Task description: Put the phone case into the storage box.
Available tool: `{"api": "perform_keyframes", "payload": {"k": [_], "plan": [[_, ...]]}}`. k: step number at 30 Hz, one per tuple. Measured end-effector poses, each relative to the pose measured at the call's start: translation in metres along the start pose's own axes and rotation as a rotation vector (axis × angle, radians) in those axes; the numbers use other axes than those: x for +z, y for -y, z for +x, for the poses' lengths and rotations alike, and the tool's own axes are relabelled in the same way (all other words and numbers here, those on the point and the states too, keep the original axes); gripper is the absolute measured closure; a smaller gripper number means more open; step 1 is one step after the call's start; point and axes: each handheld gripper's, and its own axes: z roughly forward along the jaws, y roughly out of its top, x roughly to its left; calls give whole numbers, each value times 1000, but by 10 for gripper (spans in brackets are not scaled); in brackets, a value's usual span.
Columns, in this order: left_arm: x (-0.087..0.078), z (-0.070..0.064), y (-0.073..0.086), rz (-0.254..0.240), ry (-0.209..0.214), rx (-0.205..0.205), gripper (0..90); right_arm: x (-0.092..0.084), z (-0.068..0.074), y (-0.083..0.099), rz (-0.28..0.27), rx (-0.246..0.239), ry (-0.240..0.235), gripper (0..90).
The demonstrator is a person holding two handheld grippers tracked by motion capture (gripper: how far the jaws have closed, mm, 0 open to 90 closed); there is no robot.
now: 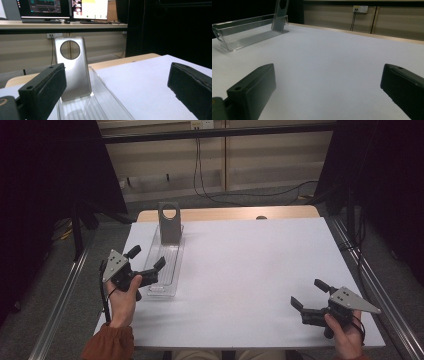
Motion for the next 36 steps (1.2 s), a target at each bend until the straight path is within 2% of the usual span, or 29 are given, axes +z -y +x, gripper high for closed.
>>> {"api": "perform_keyframes", "payload": {"k": [1,5,9,10,12,17,19,20,22,24,25,28,29,30,32,33,35,36], "plan": [[-3,0,2,13,2,11,22,0,0,0,-2,-1,1,0],[-12,-2,11,8,-6,-1,22,-1,0,0,-8,3,8,0],[-19,0,16,28,-34,2,20,-2,0,0,-11,0,9,0],[-20,1,18,30,-24,2,19,-2,0,0,-12,0,8,0],[-24,0,23,17,-40,-21,19,-3,0,0,-11,4,12,0],[-37,-1,32,31,-51,1,19,-4,-1,1,-10,5,12,0],[-41,-3,36,13,-56,-23,19,-4,0,0,-12,3,12,0],[-43,-3,37,34,-55,-6,19,-5,0,0,-12,3,15,0],[-46,-4,42,58,-60,-2,19,-5,0,0,-12,2,16,0],[-47,-6,45,54,-63,-29,22,-5,0,0,-15,5,21,0],[-48,-5,46,66,-72,-20,22,-5,0,0,-15,6,22,0],[-52,-8,49,60,-75,-41,22,-6,0,0,-17,4,24,0],[-53,-8,49,67,-83,-34,22,-7,-1,0,-19,3,23,0],[-55,-9,49,65,-71,-25,22,-7,-1,0,-18,2,22,0],[-56,-12,50,71,-69,-29,22,-7,-1,1,-18,2,28,0],[-57,-13,50,69,-51,-24,22,-8,-1,1,-18,2,28,0],[-59,-15,51,72,-68,-6,25,-8,-1,1,-19,-3,28,0],[-59,-14,51,78,-54,-3,25,-8,-1,1,-19,-3,28,0]]}}
